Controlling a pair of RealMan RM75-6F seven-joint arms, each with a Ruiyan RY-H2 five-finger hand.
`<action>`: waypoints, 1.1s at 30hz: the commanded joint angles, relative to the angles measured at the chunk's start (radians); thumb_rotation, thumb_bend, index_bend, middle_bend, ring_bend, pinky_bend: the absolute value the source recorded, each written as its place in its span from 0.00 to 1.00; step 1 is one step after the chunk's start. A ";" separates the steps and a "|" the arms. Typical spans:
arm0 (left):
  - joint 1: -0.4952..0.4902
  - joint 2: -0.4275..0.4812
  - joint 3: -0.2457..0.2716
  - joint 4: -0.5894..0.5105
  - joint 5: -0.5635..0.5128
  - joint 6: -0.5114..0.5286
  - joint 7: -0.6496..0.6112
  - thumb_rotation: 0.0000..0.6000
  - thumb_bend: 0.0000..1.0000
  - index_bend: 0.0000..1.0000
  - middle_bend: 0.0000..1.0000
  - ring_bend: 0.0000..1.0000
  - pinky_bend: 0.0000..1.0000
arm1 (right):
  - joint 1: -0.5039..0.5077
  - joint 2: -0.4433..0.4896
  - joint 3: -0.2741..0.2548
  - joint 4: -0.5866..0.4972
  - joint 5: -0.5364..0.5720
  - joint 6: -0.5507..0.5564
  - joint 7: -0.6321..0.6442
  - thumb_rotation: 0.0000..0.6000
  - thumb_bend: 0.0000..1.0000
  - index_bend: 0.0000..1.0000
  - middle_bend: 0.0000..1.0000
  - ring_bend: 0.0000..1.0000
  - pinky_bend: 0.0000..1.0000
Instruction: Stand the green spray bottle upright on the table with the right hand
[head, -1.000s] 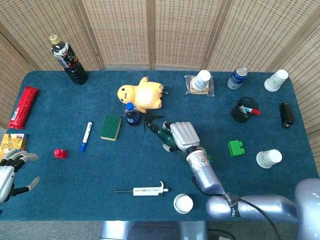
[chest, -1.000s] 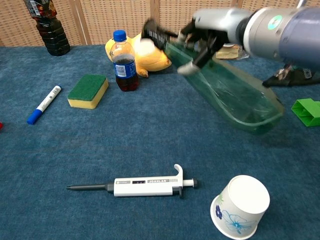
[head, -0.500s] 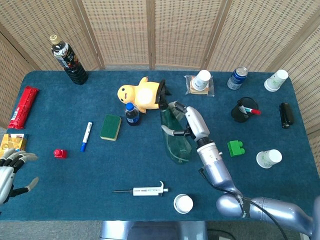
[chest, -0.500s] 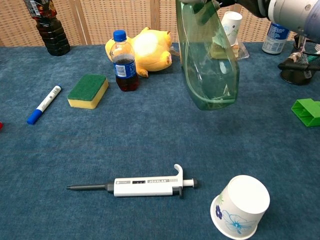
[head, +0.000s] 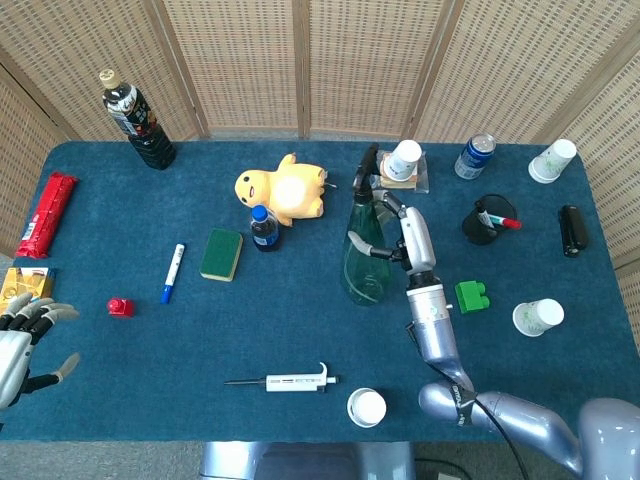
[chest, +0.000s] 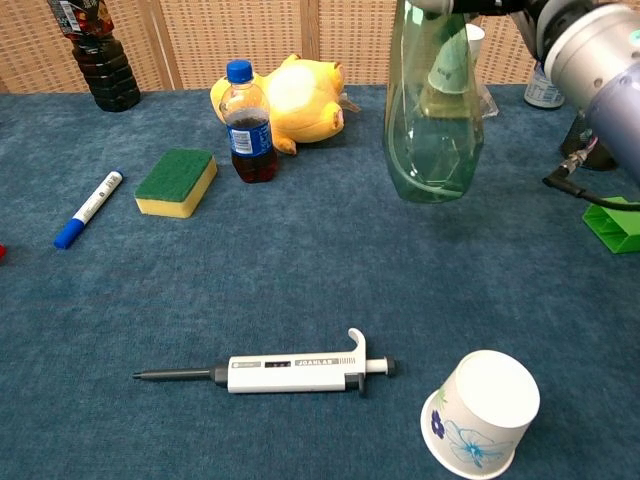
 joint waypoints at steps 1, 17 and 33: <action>-0.003 0.007 -0.002 -0.012 0.004 -0.002 0.011 1.00 0.33 0.30 0.30 0.20 0.07 | -0.006 -0.055 -0.026 0.095 -0.056 0.053 0.027 1.00 0.28 0.61 0.57 0.50 0.56; 0.000 0.034 -0.001 -0.055 0.011 0.005 0.050 1.00 0.33 0.29 0.30 0.19 0.07 | 0.024 -0.206 -0.046 0.451 -0.144 0.139 0.104 1.00 0.24 0.60 0.57 0.49 0.53; 0.000 0.047 0.001 -0.085 0.024 0.007 0.081 1.00 0.33 0.30 0.30 0.19 0.06 | -0.010 -0.240 -0.094 0.652 -0.160 0.123 0.204 1.00 0.23 0.60 0.57 0.48 0.53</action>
